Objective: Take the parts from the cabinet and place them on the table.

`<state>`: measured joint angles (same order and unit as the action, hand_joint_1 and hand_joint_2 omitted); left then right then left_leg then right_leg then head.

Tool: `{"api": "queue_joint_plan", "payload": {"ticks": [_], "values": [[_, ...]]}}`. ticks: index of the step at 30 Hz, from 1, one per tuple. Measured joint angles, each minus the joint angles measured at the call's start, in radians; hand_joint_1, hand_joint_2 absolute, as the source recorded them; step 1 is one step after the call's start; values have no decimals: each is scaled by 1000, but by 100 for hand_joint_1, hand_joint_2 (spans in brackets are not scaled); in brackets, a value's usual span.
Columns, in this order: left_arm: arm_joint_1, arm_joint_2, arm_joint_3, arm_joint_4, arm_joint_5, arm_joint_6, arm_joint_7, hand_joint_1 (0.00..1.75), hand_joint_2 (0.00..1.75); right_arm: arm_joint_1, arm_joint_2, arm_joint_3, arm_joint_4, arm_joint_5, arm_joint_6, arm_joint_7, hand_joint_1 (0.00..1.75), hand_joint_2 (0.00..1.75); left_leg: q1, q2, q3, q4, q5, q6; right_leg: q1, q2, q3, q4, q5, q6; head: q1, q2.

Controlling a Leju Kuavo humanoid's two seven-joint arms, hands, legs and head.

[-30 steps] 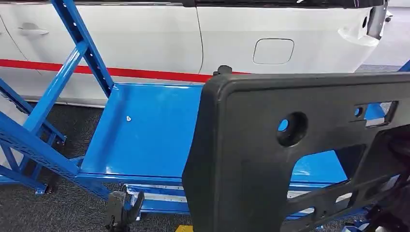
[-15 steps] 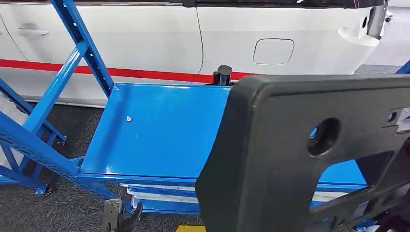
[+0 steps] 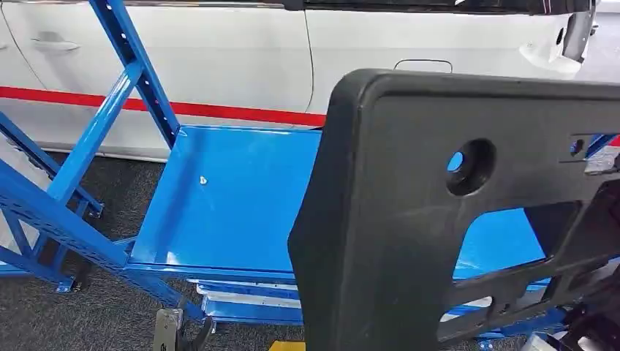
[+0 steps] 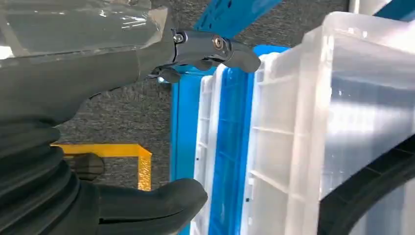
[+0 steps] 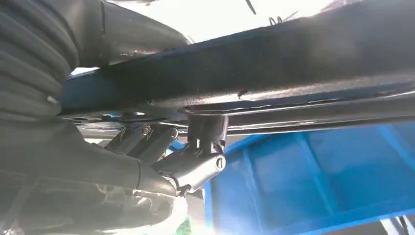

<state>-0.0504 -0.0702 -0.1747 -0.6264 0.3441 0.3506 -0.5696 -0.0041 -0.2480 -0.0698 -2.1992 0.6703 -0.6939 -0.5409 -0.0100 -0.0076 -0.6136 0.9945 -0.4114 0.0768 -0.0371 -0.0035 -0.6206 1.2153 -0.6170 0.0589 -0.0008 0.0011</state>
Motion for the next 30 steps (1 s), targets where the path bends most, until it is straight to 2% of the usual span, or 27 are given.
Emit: {"api": "queue_joint_plan", "payload": {"ticks": [1,2,3,4,5,6,7,8,9,10,11,12,13,15,16,17,18,19,20,21,22,23,25,26,27,28,30], "values": [[0,0,0,1,0,2,2,0,175,0,0,3,5,5,0,2,169,175,-2,0,-2,0,1,1,3,1,-36,73,-20,1,0,0],[1,0,0,2,0,5,6,0,175,0,1,6,10,11,0,4,169,175,-4,-1,-2,1,1,1,3,1,-48,93,-16,6,0,0],[1,0,0,3,-2,7,11,0,175,-1,2,8,14,16,0,5,169,175,-4,-2,-2,1,1,0,3,1,-34,65,4,14,-1,0],[1,0,0,3,-3,8,13,0,175,-2,2,11,18,18,0,7,169,175,-4,-2,-2,2,2,-1,3,1,3,-10,40,25,0,0],[1,0,0,3,-7,9,14,0,175,-6,2,13,21,18,0,10,169,175,-2,-3,-2,4,4,-4,2,1,59,-120,81,34,0,0],[0,0,0,3,-10,10,15,0,175,-10,2,15,23,19,0,11,169,175,-3,-3,-3,7,4,-9,1,0,107,-211,105,36,1,0],[1,1,0,3,-10,10,16,0,175,-12,2,17,27,19,0,11,169,175,-6,-5,-6,8,6,-16,8,5,118,-211,111,20,0,0],[0,2,0,3,-11,10,16,0,175,-12,3,18,28,19,0,13,169,175,-8,-6,-6,10,8,-22,16,7,107,-207,123,14,0,0],[0,2,0,3,-12,10,17,0,175,-16,3,18,31,19,0,13,169,175,-9,-6,-9,17,9,-27,15,8,105,-215,116,3,2,0],[0,2,0,3,-12,11,18,0,175,-16,5,20,34,19,0,13,169,175,-9,-7,-11,14,13,-33,17,9,101,-211,116,1,-2,0],[1,4,0,3,-12,11,19,0,175,-17,6,21,36,20,0,13,169,175,-9,-9,-16,16,16,-39,2,8,96,-214,123,-11,-1,0],[2,5,0,3,-13,11,19,0,175,-21,6,22,37,21,0,15,169,175,-3,-9,-24,30,-10,-43,-3,5,93,-215,129,-20,-1,0],[2,6,0,3,-16,11,19,0,175,-23,7,24,40,23,0,21,169,175,-2,-5,-39,70,-50,-51,-2,4,87,-215,135,-33,-5,0],[3,7,0,3,-19,11,23,0,175,-26,11,34,44,29,0,32,169,175,7,-2,-100,232,-148,-67,0,0,73,-214,143,-42,-8,0],[5,7,0,3,-20,11,27,0,175,-26,14,36,47,30,0,33,169,175,10,-1,-121,298,-177,-72,2,-1,67,-214,147,-42,-8,0],[7,7,0,3,-20,11,28,0,175,-27,16,38,50,31,0,35,169,175,14,0,-127,330,-184,-76,2,-2,62,-213,151,-42,-8,0],[10,8,1,3,-20,11,29,0,175,-27,18,40,54,33,0,37,169,175,18,0,-108,314,-168,-77,2,-2,59,-213,154,-38,-8,0],[11,8,1,3,-20,11,28,0,175,-27,19,42,57,33,0,38,169,175,21,2,-69,259,-138,-78,1,-2,57,-212,156,-35,-8,0],[11,10,1,3,-20,11,28,0,175,-27,20,44,58,33,0,38,169,175,24,4,-6,161,-97,-78,0,-2,57,-211,158,-32,-8,0],[10,11,1,2,-21,11,28,0,175,-28,21,45,59,32,0,38,169,175,26,5,57,63,-70,-76,0,-2,57,-209,159,-29,-8,0],[9,11,1,2,-21,11,28,0,175,-29,22,45,59,32,0,38,169,175,24,3,87,14,-91,-74,4,-2,54,-209,162,-25,-8,0],[10,11,1,2,-21,11,28,0,175,-32,23,45,59,32,0,38,169,175,17,0,79,22,-73,-65,7,-2,52,-210,166,-19,-6,0],[11,12,2,1,-24,12,29,0,175,-34,24,48,62,32,0,39,169,175,12,0,70,21,-75,-57,8,-2,49,-212,174,-6,-7,0],[11,12,3,0,-29,13,29,0,175,-33,25,49,64,32,0,39,169,175,12,0,67,15,-68,-47,7,-2,49,-218,180,4,-6,0],[10,13,5,-1,-32,15,29,0,175,-32,26,50,66,29,0,38,169,175,20,4,66,4,-55,-30,11,-3,42,-212,176,8,-5,0],[10,13,6,-3,-34,19,29,0,175,-29,27,51,70,27,0,33,169,175,16,4,59,2,-49,-23,9,-1,24,-182,147,0,-5,0],[12,13,14,-7,-38,27,26,0,175,-29,30,54,78,26,0,26,169,175,13,6,43,3,-37,-13,9,0,-33,-40,65,-18,0,0]]}}
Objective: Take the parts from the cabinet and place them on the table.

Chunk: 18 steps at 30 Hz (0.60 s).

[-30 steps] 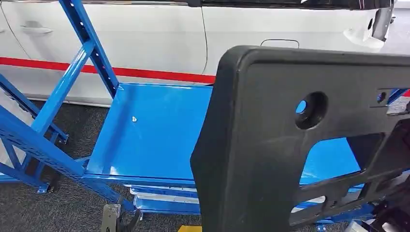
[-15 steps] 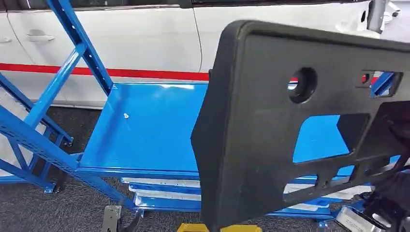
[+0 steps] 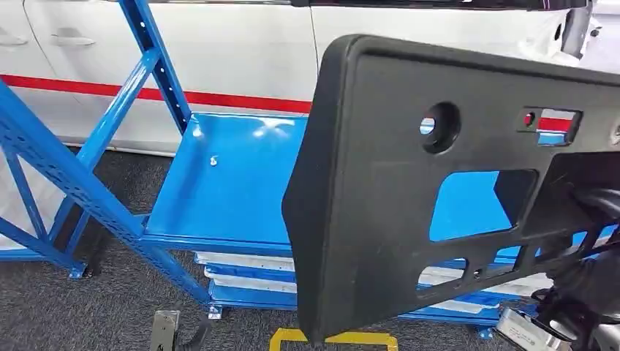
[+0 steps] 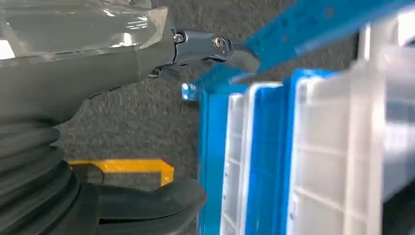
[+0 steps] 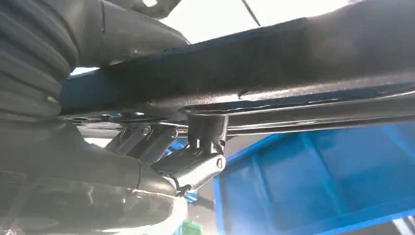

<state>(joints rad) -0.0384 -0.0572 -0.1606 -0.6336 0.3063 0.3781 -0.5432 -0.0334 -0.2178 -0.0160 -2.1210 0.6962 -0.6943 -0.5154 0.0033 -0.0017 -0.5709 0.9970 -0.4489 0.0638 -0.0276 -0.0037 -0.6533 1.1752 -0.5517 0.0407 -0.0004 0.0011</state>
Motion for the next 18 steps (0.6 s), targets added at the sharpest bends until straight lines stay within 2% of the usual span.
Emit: {"api": "queue_joint_plan", "payload": {"ticks": [1,2,3,4,5,6,7,8,10,11,12,13,14,15,16,17,18], "values": [[4,0,6,-6,-3,1,-2,0,175,0,3,2,8,0,0,0,169,175,-3,0,-10,1,6,2,2,0,-30,81,-35,-3,0,0],[7,0,11,-13,-5,2,-3,0,175,0,5,3,15,1,0,1,169,175,-6,1,-20,1,13,4,2,0,-45,135,-53,0,0,0],[11,0,16,-24,-9,2,-3,0,175,-1,8,5,22,4,0,5,169,175,-9,0,-27,1,20,4,2,0,-32,130,-49,7,0,0],[13,2,18,-31,-13,3,-2,0,175,-2,10,5,26,4,0,7,169,175,-10,0,-34,2,25,4,2,0,4,81,-32,15,0,0],[14,2,20,-36,-14,3,-2,0,175,-3,11,6,29,5,0,7,169,175,-11,-2,-38,2,31,2,2,0,58,-3,-6,22,0,0],[15,3,22,-43,-14,3,-2,0,175,-7,13,8,32,9,0,9,169,175,-12,-3,-42,2,36,-1,3,0,125,-109,21,26,0,0],[17,3,24,-53,-15,3,-2,0,175,-12,14,10,33,14,0,13,169,175,-12,-4,-44,4,41,-6,6,0,175,-197,18,15,0,0],[19,4,28,-63,-16,3,-2,0,175,-13,16,12,35,19,0,17,169,175,-16,-4,-48,2,47,-13,16,2,178,-185,36,12,-2,0],[24,5,34,-83,-22,0,2,0,175,-15,18,13,37,22,0,22,169,175,-17,-4,-50,5,54,-23,19,4,161,-190,39,9,2,0],[27,6,34,-95,-25,-2,3,0,175,-14,20,14,37,26,0,22,169,175,-16,-4,-50,2,59,-28,19,4,157,-191,42,2,2,0],[29,10,35,-105,-28,-3,3,0,175,-13,22,14,37,26,0,22,169,175,-16,-6,-56,5,62,-32,-3,4,151,-198,52,-12,3,0],[31,13,38,-114,-31,-7,5,0,175,-14,24,14,38,26,0,21,169,175,-12,-6,-71,30,24,-40,-2,1,151,-198,61,-21,2,0],[33,13,38,-122,-33,-9,6,0,175,-11,26,14,38,25,0,18,169,175,-9,-5,-90,80,-30,-46,-2,-1,144,-197,68,-32,-3,0],[35,13,38,-128,-33,-11,8,0,175,-6,29,14,38,22,0,15,169,175,-5,-6,-116,159,-88,-54,-2,-1,134,-196,76,-35,-4,0],[36,14,38,-132,-33,-16,8,0,175,-2,31,14,38,20,0,12,169,175,-1,-5,-142,241,-130,-60,-1,-2,125,-196,82,-33,-4,0],[38,16,38,-135,-33,-20,8,0,175,4,35,14,38,19,0,7,169,175,3,-5,-160,310,-154,-66,-1,-2,116,-195,89,-31,-3,0],[40,16,38,-135,-33,-21,9,0,175,10,37,14,38,19,0,5,169,175,7,-5,-156,326,-152,-70,-2,-2,110,-195,93,-28,-4,0]]}}
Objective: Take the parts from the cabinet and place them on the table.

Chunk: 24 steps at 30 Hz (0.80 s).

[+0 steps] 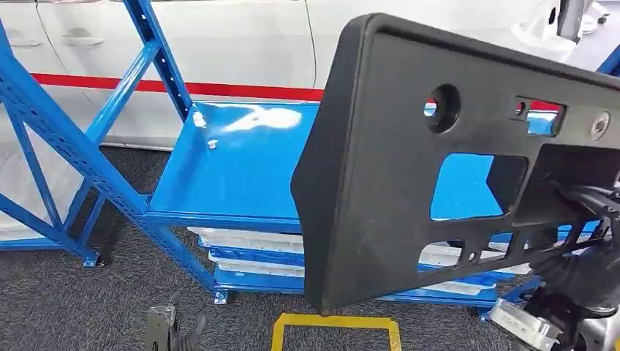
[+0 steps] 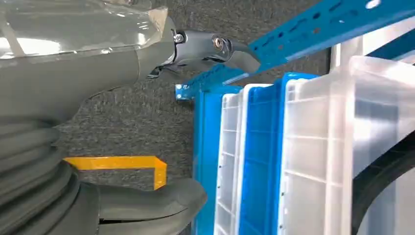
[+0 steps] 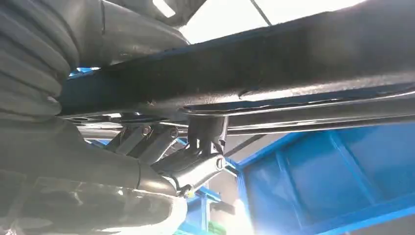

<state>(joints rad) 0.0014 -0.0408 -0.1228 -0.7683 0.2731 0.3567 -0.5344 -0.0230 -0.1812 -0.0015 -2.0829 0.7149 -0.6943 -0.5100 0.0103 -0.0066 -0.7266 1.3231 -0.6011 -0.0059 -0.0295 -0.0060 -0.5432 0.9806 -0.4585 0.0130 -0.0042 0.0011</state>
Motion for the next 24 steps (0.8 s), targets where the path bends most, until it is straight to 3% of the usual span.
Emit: {"api": "queue_joint_plan", "payload": {"ticks": [1,3,4,5,8,9,10,11,13,14,15,16,17,18,19,20,21,23,24], "values": [[1,2,0,0,1,-6,0,0,175,8,3,-1,0,0,0,-2,169,175,4,2,31,-31,22,-3,-2,0,-5,1,4,5,0,0],[0,7,0,-5,7,-14,-2,0,175,23,8,-4,0,-2,0,-7,169,175,13,4,138,-189,86,-8,-6,0,-12,6,10,10,0,0],[-1,9,0,-6,12,-19,-3,0,175,30,10,-6,0,-3,0,-10,169,175,18,4,202,-284,105,-9,-4,0,-15,11,12,14,0,0],[-3,11,0,-6,20,-22,-6,0,175,37,10,-8,-2,-8,0,-11,169,175,13,-1,223,-322,95,-6,3,0,-26,16,14,18,-3,0],[-1,17,-2,-6,40,-35,-16,0,175,56,13,-15,-3,-8,0,-10,169,175,2,-3,201,-314,104,16,2,1,-32,11,33,45,2,0],[-3,18,-4,-6,45,-39,-20,0,175,64,14,-17,-3,-3,0,-6,169,175,3,-2,196,-322,114,31,5,1,-36,10,37,54,1,0],[-6,19,-6,-6,52,-40,-25,0,175,69,14,-18,-3,1,0,0,169,175,6,4,191,-326,123,45,-2,3,-48,26,19,51,1,0],[-10,22,-8,-6,58,-40,-26,0,175,73,16,-19,-3,3,0,5,169,175,4,4,180,-325,131,57,1,3,-71,68,-21,40,4,0],[-12,25,-10,-5,64,-43,-27,0,175,81,16,-24,-3,6,0,10,169,175,0,6,157,-325,147,66,1,3,-131,229,-111,25,7,0],[-14,26,-12,-4,75,-43,-30,0,175,86,17,-25,-3,10,0,15,169,175,-2,7,146,-325,155,67,4,4,-155,303,-139,25,8,0],[-14,27,-19,-2,83,-45,-35,0,175,92,18,-25,-3,16,0,20,169,175,-4,7,134,-324,164,67,4,4,-160,342,-145,32,8,0],[-15,29,-25,-1,86,-46,-39,0,175,97,19,-25,-3,18,0,23,169,175,-6,7,123,-324,172,67,4,4,-137,326,-131,41,7,0],[-17,31,-28,0,90,-47,-40,0,175,98,21,-25,-3,20,0,24,169,175,-7,7,115,-323,180,65,4,4,-94,269,-106,50,8,0],[-18,31,-29,2,92,-49,-42,0,175,99,22,-25,-3,21,0,25,169,175,-8,7,107,-323,187,62,5,4,-33,178,-78,55,7,0],[-19,32,-32,2,93,-49,-42,0,175,99,22,-25,-3,23,0,26,169,175,-8,7,102,-323,194,59,6,4,31,83,-65,54,8,0],[-21,34,-35,2,95,-48,-43,0,175,99,23,-25,-4,27,0,29,169,175,-11,6,99,-321,200,53,11,4,83,4,-78,42,8,0],[-22,35,-36,2,100,-48,-43,0,175,102,24,-25,-5,29,0,32,169,175,-13,6,95,-322,208,47,22,3,95,-11,-77,42,6,0],[-24,39,-43,2,117,-40,-45,0,175,116,26,-26,-6,30,0,35,169,175,-12,6,95,-323,220,36,23,5,74,-7,-72,37,6,0],[-24,42,-47,2,123,-35,-45,0,175,124,29,-26,-7,30,0,36,169,175,-13,5,95,-325,225,29,22,5,72,-9,-66,26,4,0]]}}
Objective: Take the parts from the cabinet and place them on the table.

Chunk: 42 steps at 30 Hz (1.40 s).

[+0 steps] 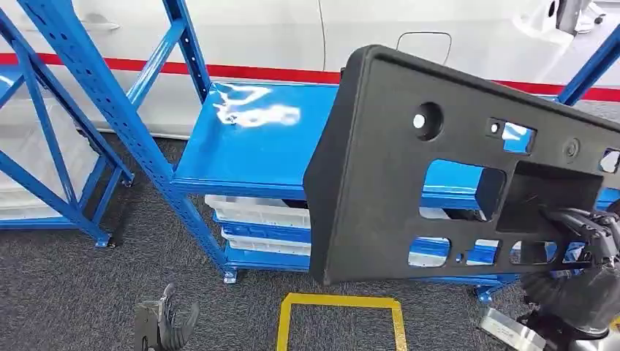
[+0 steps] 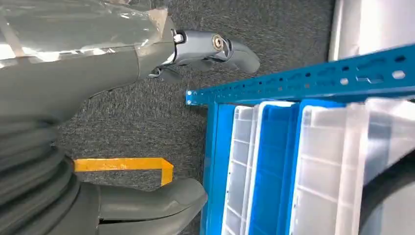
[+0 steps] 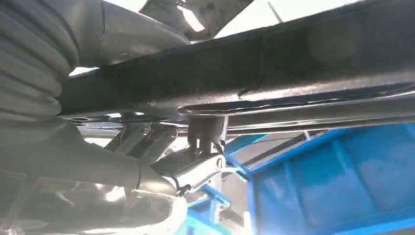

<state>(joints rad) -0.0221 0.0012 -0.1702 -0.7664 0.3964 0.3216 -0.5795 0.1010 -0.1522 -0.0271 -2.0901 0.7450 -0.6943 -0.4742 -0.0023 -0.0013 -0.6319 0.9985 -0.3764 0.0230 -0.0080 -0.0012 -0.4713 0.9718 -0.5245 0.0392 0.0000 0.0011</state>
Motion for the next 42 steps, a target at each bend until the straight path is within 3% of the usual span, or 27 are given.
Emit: {"api": "queue_joint_plan", "payload": {"ticks": [1,3,5,6,8,10,11,12,14,16,17,18,20,22,23,25,26,27,28,31,32,34,36,37,39,41,42], "values": [[1,6,-4,-2,5,5,0,0,175,6,4,0,0,-2,0,0,169,175,5,-1,-4,6,-6,-5,-21,-1,-4,-5,11,-13,1,0],[5,10,-9,-14,14,10,2,0,175,20,12,0,-2,-3,0,0,169,175,9,-2,-35,99,-120,-17,-18,-5,-19,-4,26,-33,-5,0],[6,15,-15,-26,23,19,2,0,175,36,21,0,-2,-6,0,2,169,175,12,-2,-84,262,-216,-28,-15,-7,-35,-2,43,-35,-5,0],[8,18,-19,-32,23,22,3,0,175,42,25,0,-2,-9,0,2,169,175,14,-2,-95,314,-230,-31,-14,-7,-47,0,52,-34,-5,0],[12,22,-24,-46,28,26,5,0,175,51,32,0,-2,-18,0,2,169,175,18,-1,-55,292,-192,-34,-17,-6,-68,8,62,-25,-6,0],[15,26,-30,-64,34,31,6,0,175,58,39,0,-2,-30,0,-1,169,175,25,-1,74,108,-131,-37,-21,-5,-82,21,65,-20,-6,0],[14,27,-31,-71,35,36,7,0,175,58,40,0,-2,-34,0,-2,169,175,28,-3,119,34,-141,-38,-19,-7,-88,30,66,-17,-6,0],[15,27,-33,-79,36,38,8,0,175,58,42,-3,-2,-39,0,-4,169,175,20,-5,128,20,-142,-33,-11,-7,-100,38,69,-12,-6,0],[22,31,-35,-95,39,43,11,0,175,60,47,-7,-2,-47,0,-5,169,175,15,-7,112,20,-140,-22,-11,-6,-107,39,80,5,-5,0],[28,31,-35,-100,42,47,13,0,175,65,48,-8,-2,-48,0,-5,169,175,15,-3,100,6,-123,7,-5,-5,-112,36,91,23,-5,0],[28,31,-36,-103,42,48,14,0,175,67,49,-9,-1,-52,0,-5,169,175,17,3,99,5,-113,19,-18,-4,-131,51,72,21,-5,0],[28,33,-36,-110,43,51,15,0,175,67,50,-10,-1,-56,0,-5,169,175,17,2,86,5,-104,32,-12,-3,-151,99,28,10,0,0],[35,33,-35,-121,47,59,18,0,175,71,51,-10,0,-64,0,-1,169,175,14,4,62,6,-87,36,-12,-3,-203,249,-57,-4,5,0],[49,34,-35,-133,53,68,18,0,175,76,55,-10,5,-61,0,7,169,175,11,6,38,7,-69,35,-12,-3,-218,342,-81,6,5,0],[54,35,-35,-137,54,70,18,0,175,76,56,-9,9,-56,0,10,169,175,10,7,27,7,-60,33,-12,-3,-191,317,-64,17,5,0],[58,37,-35,-147,55,73,20,0,175,76,59,-9,12,-51,0,11,169,175,11,6,10,8,-45,28,-12,-3,-89,170,-13,34,5,0],[60,37,-34,-152,56,76,20,0,175,75,61,-8,13,-47,0,15,169,175,11,4,4,8,-36,23,-13,-3,-18,65,0,33,6,0],[62,39,-34,-158,58,79,20,0,175,71,62,-7,13,-45,0,19,169,175,5,2,-2,10,-30,16,-8,-2,28,-6,-21,20,6,0],[66,40,-34,-166,62,84,21,0,175,71,63,-6,15,-44,0,25,169,175,4,2,-1,5,-19,8,1,1,15,8,-9,14,3,0],[80,45,-34,-189,64,100,22,0,175,62,64,1,22,-39,0,37,169,175,4,1,-4,6,-2,-6,-7,2,-6,6,1,-3,4,0],[85,47,-34,-195,64,103,23,0,175,59,65,4,24,-39,0,39,169,175,11,-2,-12,16,-19,-11,-21,-2,-11,6,10,-14,5,0],[94,47,-34,-212,64,112,27,0,175,51,65,13,27,-39,0,39,169,175,13,-1,-47,123,-138,-20,-15,-3,-32,5,29,-35,-1,0],[97,49,-34,-222,64,114,29,0,175,48,65,18,31,-42,0,39,169,175,14,-1,-91,277,-224,-28,-12,-5,-50,8,48,-36,-1,0],[99,49,-34,-225,64,115,30,0,175,48,65,19,33,-42,0,39,169,175,14,-1,-95,318,-228,-30,-11,-5,-64,10,57,-34,-1,0],[103,49,-34,-232,64,115,33,0,175,48,65,19,36,-42,0,39,169,175,15,-1,-30,255,-179,-27,-12,-5,-85,15,70,-28,-2,0],[103,49,-34,-240,64,115,36,0,175,46,65,19,37,-43,0,39,169,175,17,-1,93,79,-131,-23,-13,-5,-97,24,76,-19,-2,0],[101,49,-34,-245,64,115,36,0,175,45,65,19,37,-42,0,39,169,175,16,-4,142,3,-157,-18,-9,-5,-104,31,79,-13,-2,0]]}}
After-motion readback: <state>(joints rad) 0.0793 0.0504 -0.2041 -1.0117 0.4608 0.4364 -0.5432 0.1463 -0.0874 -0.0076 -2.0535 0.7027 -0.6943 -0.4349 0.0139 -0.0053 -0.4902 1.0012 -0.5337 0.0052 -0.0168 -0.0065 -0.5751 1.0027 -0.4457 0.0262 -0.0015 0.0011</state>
